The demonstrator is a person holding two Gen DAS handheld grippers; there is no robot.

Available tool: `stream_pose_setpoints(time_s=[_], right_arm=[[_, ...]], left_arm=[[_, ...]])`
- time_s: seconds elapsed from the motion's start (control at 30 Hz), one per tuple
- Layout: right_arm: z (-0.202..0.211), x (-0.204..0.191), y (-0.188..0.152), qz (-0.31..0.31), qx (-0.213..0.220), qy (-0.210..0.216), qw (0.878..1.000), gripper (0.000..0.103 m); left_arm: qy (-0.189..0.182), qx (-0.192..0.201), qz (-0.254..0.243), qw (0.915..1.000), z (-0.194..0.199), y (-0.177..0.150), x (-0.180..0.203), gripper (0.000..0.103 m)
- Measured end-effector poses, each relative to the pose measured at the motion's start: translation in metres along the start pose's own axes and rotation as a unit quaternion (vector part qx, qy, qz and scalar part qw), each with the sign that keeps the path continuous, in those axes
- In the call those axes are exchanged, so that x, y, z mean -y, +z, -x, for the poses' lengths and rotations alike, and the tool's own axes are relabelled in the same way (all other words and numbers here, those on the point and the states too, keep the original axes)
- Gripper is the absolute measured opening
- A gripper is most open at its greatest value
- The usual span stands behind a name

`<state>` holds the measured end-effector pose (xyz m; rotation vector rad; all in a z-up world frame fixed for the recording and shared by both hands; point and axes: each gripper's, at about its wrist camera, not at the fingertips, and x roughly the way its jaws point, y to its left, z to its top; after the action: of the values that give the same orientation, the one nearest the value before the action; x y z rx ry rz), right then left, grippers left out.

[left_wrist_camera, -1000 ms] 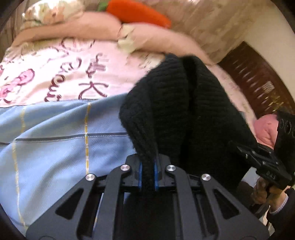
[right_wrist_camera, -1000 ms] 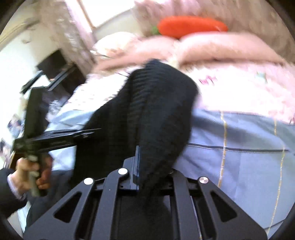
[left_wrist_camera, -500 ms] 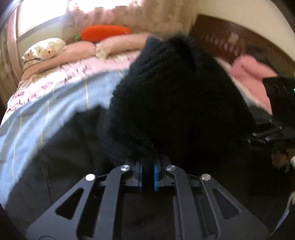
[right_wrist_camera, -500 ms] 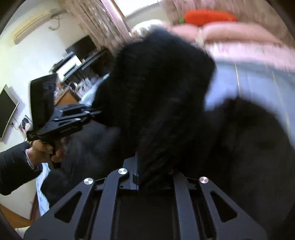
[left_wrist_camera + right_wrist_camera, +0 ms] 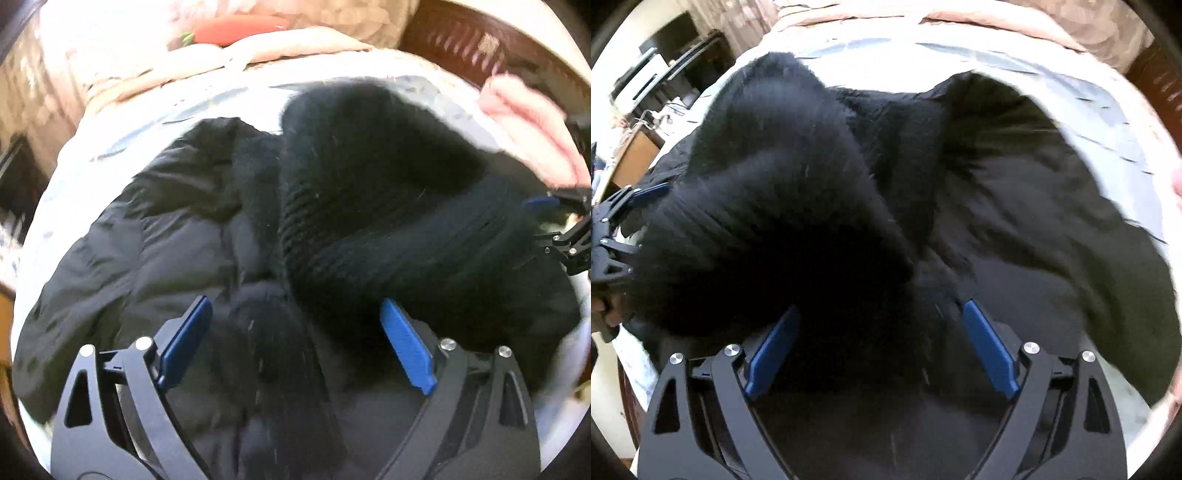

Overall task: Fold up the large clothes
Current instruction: 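Lift the hood with both tools and fold it down onto the jacket body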

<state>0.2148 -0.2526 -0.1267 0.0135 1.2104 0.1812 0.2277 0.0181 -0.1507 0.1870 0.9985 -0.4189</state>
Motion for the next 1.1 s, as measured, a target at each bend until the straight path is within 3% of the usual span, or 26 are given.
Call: stream_pose_setpoints(time_s=[0.07,0.13,0.2,0.3,0.4,0.47,0.53,0.63,0.7,0.73,0.8,0.87,1.1], right_arm=[[0.042,-0.004,0.010,-0.029,0.034,0.001,0.999,0.091],[0.070,-0.010,0.022,-0.051,0.083,-0.004,0.995,0.097],[0.071,-0.022,0.043,-0.058,0.123,-0.033,0.990,0.098],[0.037,-0.033,0.078,-0.045,0.127,-0.096,0.986,0.098],[0.005,-0.045,0.086,-0.047,0.130,-0.088,0.987,0.098],[-0.023,-0.057,0.089,-0.052,0.112,-0.083,0.989,0.098],[-0.046,-0.061,0.076,-0.072,0.094,-0.051,0.992,0.098],[-0.093,-0.074,0.040,-0.052,0.033,-0.077,0.995,0.098],[-0.125,-0.073,0.018,-0.044,-0.012,-0.091,0.995,0.099],[-0.137,-0.073,0.005,-0.040,-0.012,-0.092,0.995,0.099],[-0.140,-0.076,-0.012,-0.025,0.034,-0.106,0.993,0.100],[-0.145,-0.079,-0.011,-0.022,0.040,-0.116,0.992,0.102],[-0.122,-0.075,0.015,-0.038,0.021,-0.102,0.994,0.102]], left_arm=[[-0.033,0.021,0.036,0.9986,0.049,0.009,-0.009,0.101],[-0.051,0.058,0.087,0.9933,0.090,0.025,-0.027,0.101],[-0.037,0.056,0.139,0.9880,0.101,0.043,-0.039,0.101],[0.008,0.032,0.196,0.9800,0.068,0.080,-0.049,0.101],[-0.001,0.020,0.222,0.9749,0.017,0.091,-0.045,0.101],[0.003,0.002,0.219,0.9757,-0.024,0.091,-0.032,0.101],[0.009,-0.008,0.204,0.9788,-0.057,0.077,-0.008,0.101],[0.012,-0.061,0.191,0.9796,-0.098,0.051,0.013,0.101],[0.026,-0.086,0.157,0.9834,-0.124,0.025,0.030,0.101],[0.033,-0.079,0.146,0.9855,-0.130,0.017,0.034,0.101],[0.053,-0.049,0.129,0.9890,-0.135,0.005,0.044,0.101],[0.062,-0.036,0.131,0.9888,-0.139,0.002,0.046,0.101],[0.031,-0.052,0.161,0.9850,-0.132,0.021,0.030,0.101]])
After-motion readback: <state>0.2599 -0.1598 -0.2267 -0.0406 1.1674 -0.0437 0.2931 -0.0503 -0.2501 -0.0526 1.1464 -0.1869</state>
